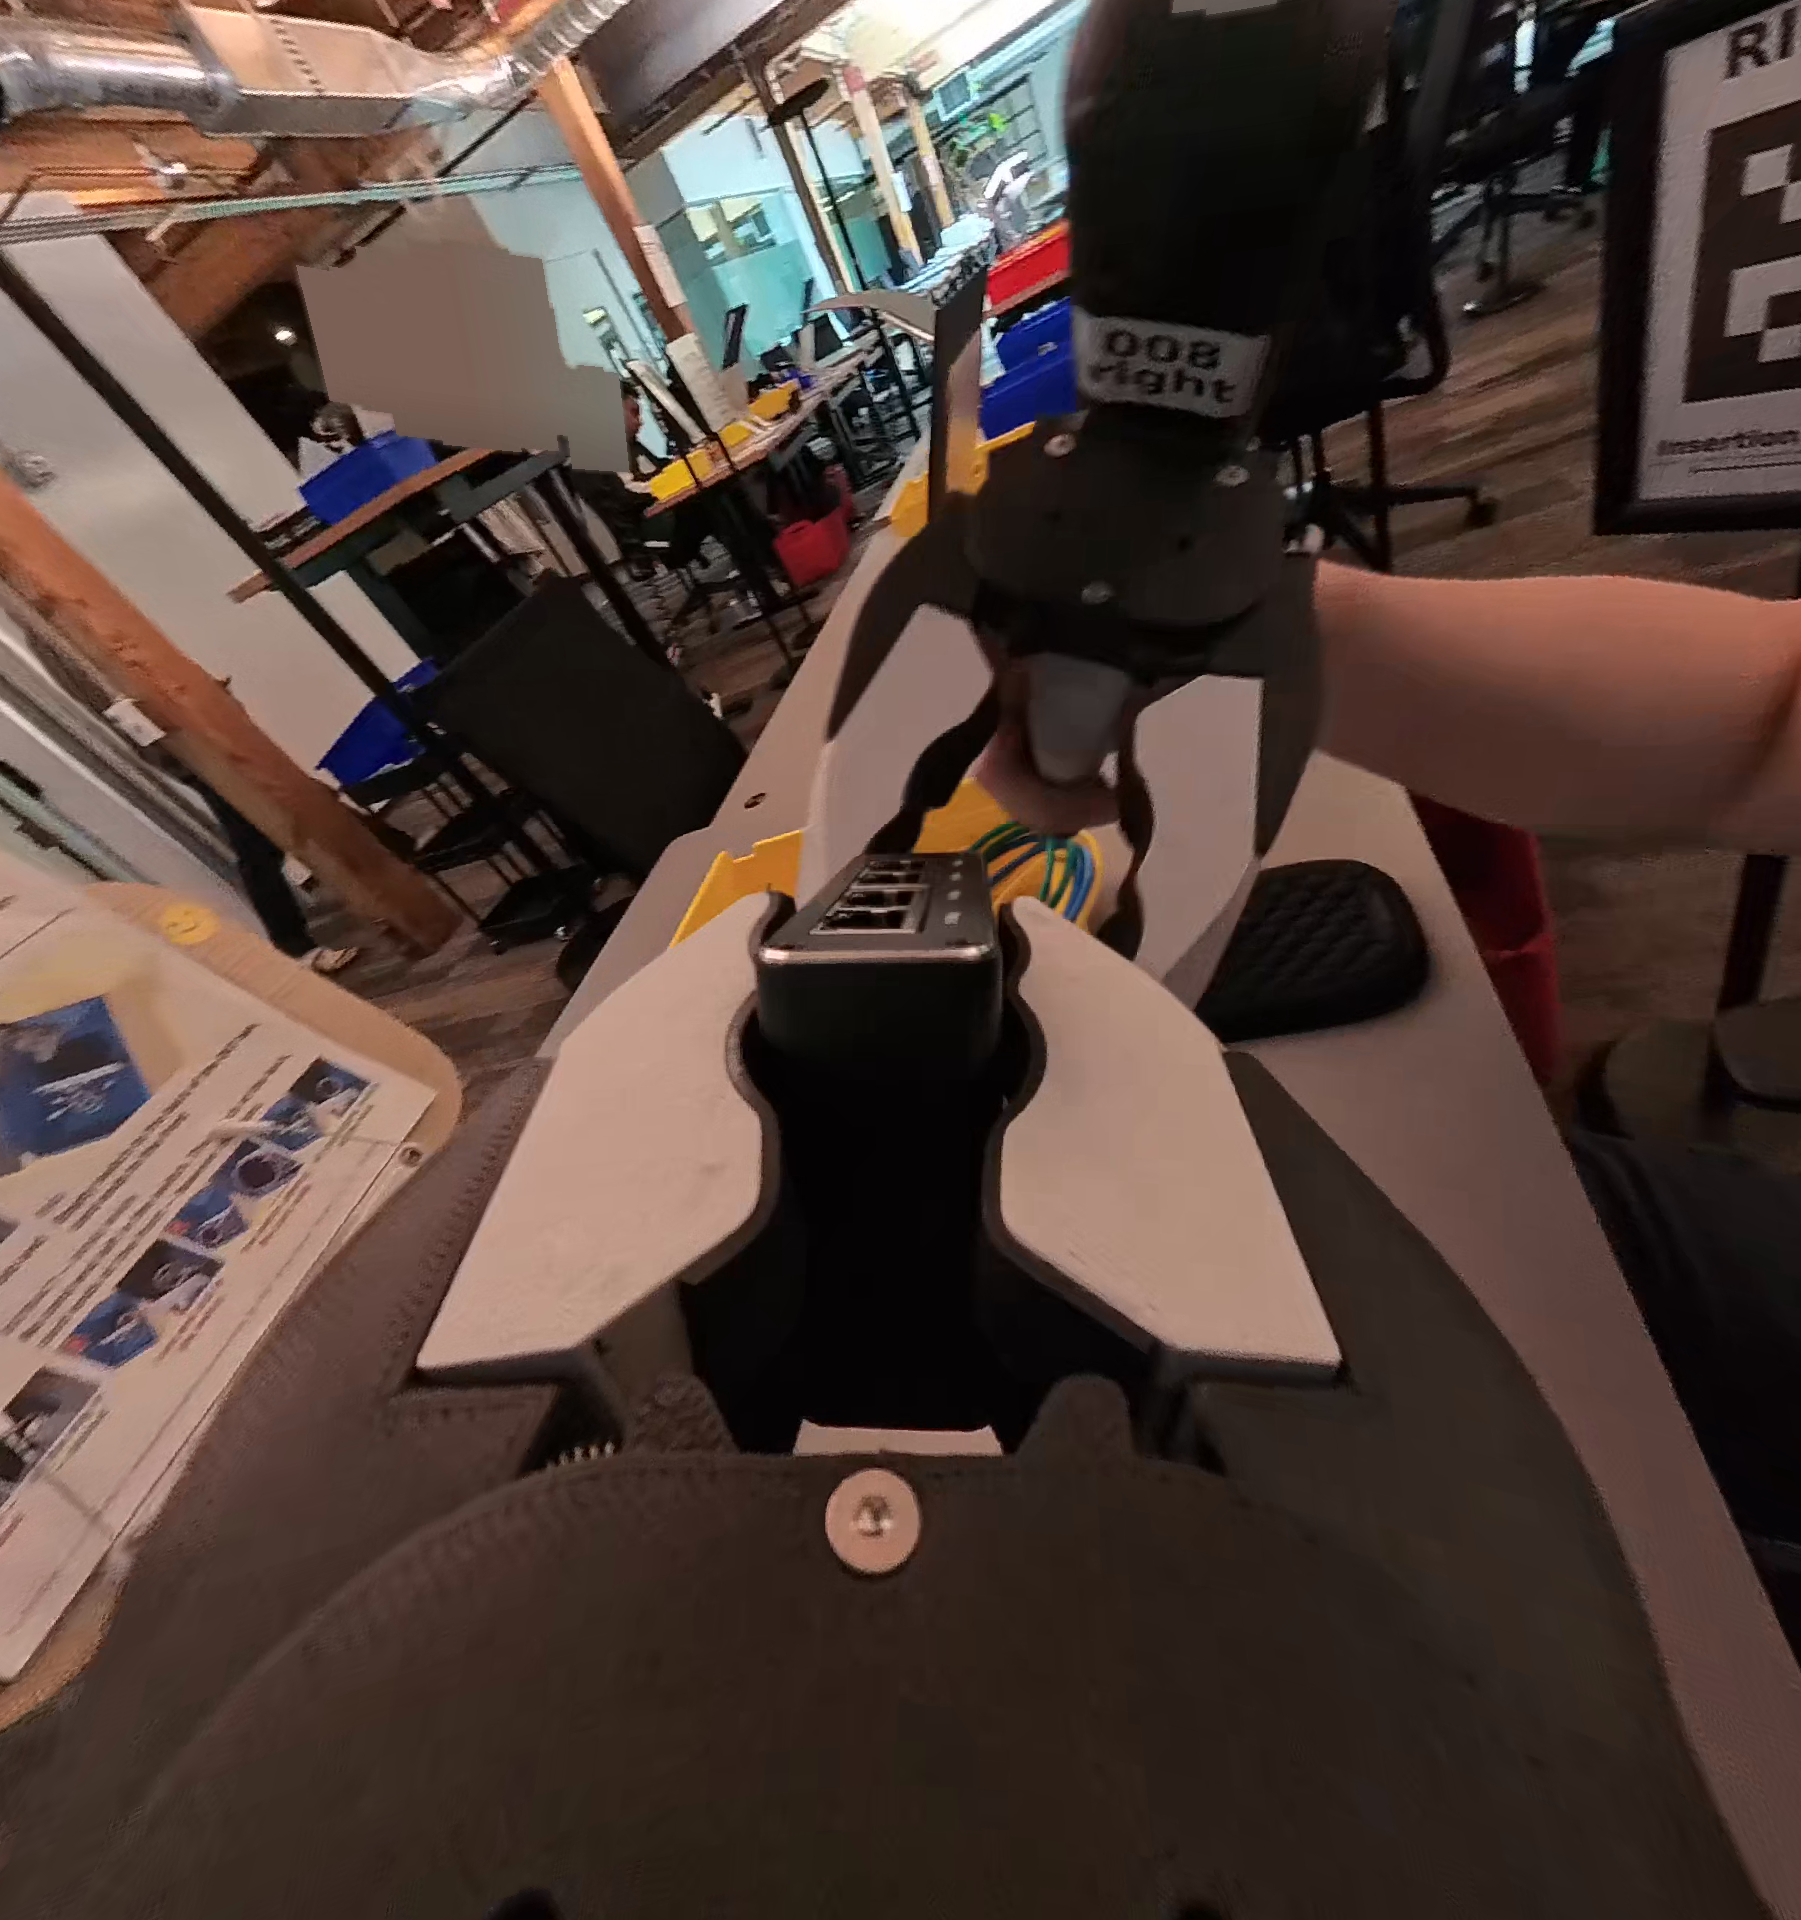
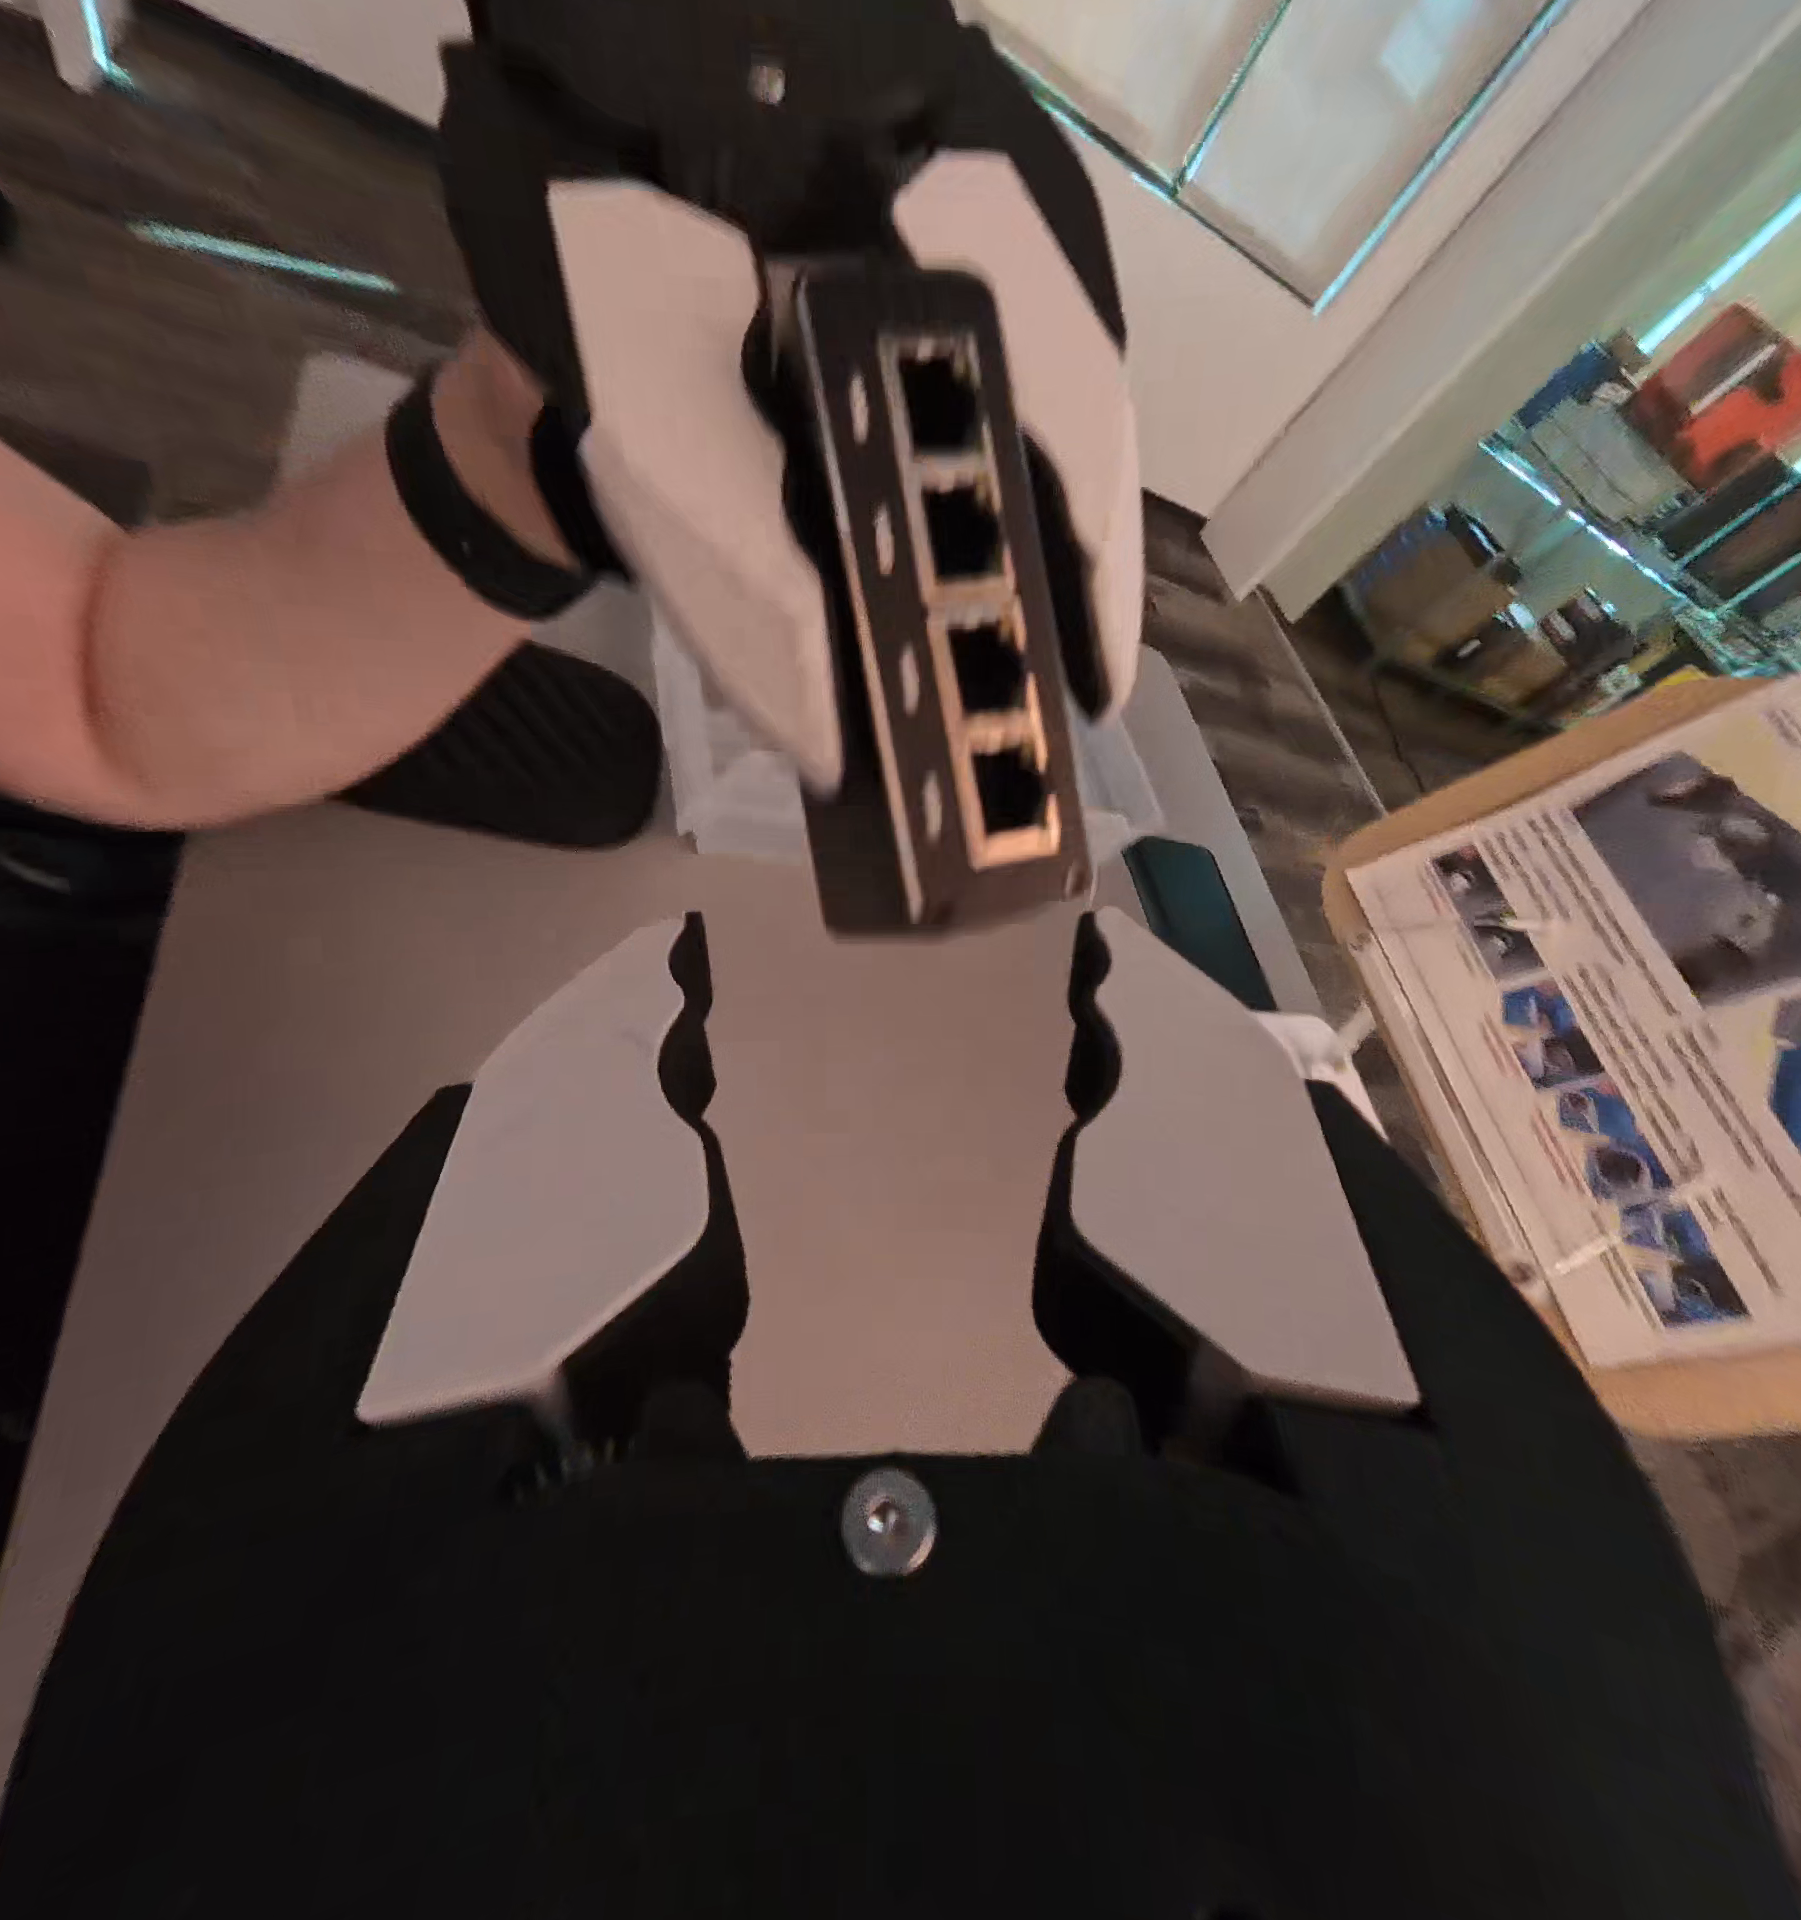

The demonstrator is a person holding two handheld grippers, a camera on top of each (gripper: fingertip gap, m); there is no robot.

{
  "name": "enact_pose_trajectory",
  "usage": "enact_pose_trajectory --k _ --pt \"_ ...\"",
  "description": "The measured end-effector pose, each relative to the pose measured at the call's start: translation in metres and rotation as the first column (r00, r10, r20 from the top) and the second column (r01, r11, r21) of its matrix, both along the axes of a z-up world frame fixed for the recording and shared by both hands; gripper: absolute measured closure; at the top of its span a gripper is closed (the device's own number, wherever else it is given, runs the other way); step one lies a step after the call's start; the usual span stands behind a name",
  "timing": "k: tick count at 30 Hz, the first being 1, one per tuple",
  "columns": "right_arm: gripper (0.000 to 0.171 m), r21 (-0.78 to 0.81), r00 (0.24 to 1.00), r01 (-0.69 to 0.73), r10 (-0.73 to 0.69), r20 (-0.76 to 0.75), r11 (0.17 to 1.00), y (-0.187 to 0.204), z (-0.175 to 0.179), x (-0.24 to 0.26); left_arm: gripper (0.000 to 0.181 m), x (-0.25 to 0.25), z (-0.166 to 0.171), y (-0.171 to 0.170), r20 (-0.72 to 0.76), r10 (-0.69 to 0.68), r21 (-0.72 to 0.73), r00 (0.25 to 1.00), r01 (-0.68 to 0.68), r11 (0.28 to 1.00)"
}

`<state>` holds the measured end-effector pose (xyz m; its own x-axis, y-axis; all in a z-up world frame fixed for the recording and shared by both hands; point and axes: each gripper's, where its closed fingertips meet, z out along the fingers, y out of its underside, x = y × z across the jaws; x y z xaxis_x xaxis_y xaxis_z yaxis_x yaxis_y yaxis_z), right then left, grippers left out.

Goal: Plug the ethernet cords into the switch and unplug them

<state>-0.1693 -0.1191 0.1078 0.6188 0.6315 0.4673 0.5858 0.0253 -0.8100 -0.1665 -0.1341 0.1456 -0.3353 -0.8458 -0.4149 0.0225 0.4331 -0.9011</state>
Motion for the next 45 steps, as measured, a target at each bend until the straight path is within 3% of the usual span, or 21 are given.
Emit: enact_pose_trajectory --k 2,3,5,7,9,11,12,15,18,21,28,30,36,45 --pt "0.112 -0.032 0.999 -0.033 0.033 -0.021 0.999 0.006 -0.003 -0.011 0.145 0.002 -0.001 -0.014 -0.005 -0.058 -0.013 0.998 0.058 0.998" --pt "0.132 -0.048 0.997 -0.073 0.072 -0.033 0.996 0.005 -0.006 -0.015 0.145 0.003 0.001 -0.02 0.005 -0.089 -0.034 0.996 0.089 0.995" --pt "0.135 -0.046 0.994 -0.07 0.066 -0.085 0.997 0.008 -0.005 -0.008 0.14 0.002 0.017 -0.02 0.095 -0.079 -0.105 0.992 0.089 0.991" --pt "0.135 0.018 0.997 0.056 -0.054 -0.06 0.998 0.017 -0.003 0.025 0.115 -0.003 0.035 -0.004 0.186 0.003 -0.19 0.983 0.033 0.981" --pt "0.135 0.031 0.975 0.224 -0.224 -0.012 0.974 0.029 -0.006 0.084 0.11 -0.012 0.041 0.015 0.207 0.071 -0.232 0.976 -0.021 0.972" --pt "0.135 0.021 0.887 0.453 -0.453 0.096 0.891 0.041 -0.017 0.167 0.109 -0.021 0.042 0.031 0.192 0.112 -0.26 0.975 -0.06 0.964" --pt "0.135 0.016 0.804 0.571 -0.563 0.192 0.821 0.044 -0.028 0.214 0.108 -0.025 0.041 0.039 0.178 0.135 -0.272 0.975 -0.083 0.959" --pt "0.135 -0.084 0.605 0.767 -0.671 0.429 0.637 0.045 -0.077 0.318 0.107 -0.033 0.041 0.056 0.163 0.192 -0.289 0.968 -0.14 0.947" --pt "0.134 -0.168 0.479 0.848 -0.591 0.649 0.502 0.04 -0.133 0.377 0.108 -0.038 0.044 0.063 0.177 0.22 -0.299 0.959 -0.161 0.941" --pt "0.134 -0.214 0.419 0.869 -0.435 0.797 0.445 0.039 -0.175 0.405 0.109 -0.039 0.044 0.066 0.175 0.236 -0.295 0.956 -0.177 0.939" --pt "0.134 -0.171 0.261 0.873 -0.142 0.955 0.457 0.046 -0.208 0.441 0.108 -0.034 0.038 0.077 0.151 0.275 -0.291 0.949 -0.224 0.93" --pt "0.135 -0.178 0.248 0.873 -0.099 0.964 0.454 0.046 -0.214 0.445 0.108 -0.032 0.036 0.081 0.141 0.282 -0.296 0.949 -0.231 0.927" --pt "0.133 -0.236 0.312 0.863 -0.104 0.944 0.448 0.043 -0.221 0.441 0.107 -0.029 0.032 0.086 0.124 0.307 -0.295 0.944 -0.26 0.919" --pt "0.126 -0.287 0.411 0.856 -0.23 0.882 0.431 0.036 -0.212 0.428 0.106 -0.03 0.031 0.084 0.113 0.304 -0.289 0.946 -0.261 0.921"
